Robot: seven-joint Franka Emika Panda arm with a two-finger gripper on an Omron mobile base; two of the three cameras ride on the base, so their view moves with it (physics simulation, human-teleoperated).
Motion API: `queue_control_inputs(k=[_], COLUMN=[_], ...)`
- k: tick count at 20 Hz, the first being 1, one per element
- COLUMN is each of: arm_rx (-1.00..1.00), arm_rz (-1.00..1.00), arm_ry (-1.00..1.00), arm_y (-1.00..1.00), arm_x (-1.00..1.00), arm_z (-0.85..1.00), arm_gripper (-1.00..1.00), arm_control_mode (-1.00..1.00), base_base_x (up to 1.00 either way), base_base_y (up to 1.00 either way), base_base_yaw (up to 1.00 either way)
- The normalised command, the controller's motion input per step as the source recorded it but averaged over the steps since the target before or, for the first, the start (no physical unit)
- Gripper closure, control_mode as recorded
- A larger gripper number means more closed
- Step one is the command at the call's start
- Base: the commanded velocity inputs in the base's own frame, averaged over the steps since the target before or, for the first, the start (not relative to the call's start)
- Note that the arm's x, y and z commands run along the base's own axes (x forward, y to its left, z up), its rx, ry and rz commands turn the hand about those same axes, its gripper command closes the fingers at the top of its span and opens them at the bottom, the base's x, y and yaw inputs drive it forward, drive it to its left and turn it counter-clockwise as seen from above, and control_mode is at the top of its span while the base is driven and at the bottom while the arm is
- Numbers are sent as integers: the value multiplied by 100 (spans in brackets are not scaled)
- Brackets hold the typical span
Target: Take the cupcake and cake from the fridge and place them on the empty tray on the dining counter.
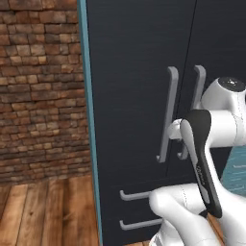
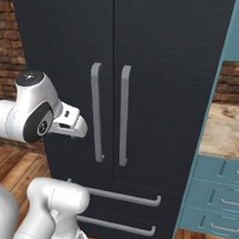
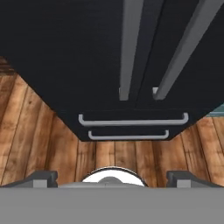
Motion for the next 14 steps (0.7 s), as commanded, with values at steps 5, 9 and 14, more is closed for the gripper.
queue_control_inputs(k=[5, 9, 14], arm_rx=[0, 0, 0], arm_rz=[0, 0, 0], arm_ry=[0, 0, 0], arm_y=[0, 0, 0], arm_x=[0, 0, 0], arm_z=[0, 0, 0], arm_gripper=[-100, -100, -100], arm_control_mode=[100, 100, 100], base_base_x=[-80, -24, -1], base_base_y=[-25, -25, -54], base_base_yaw=[-3, -4, -1])
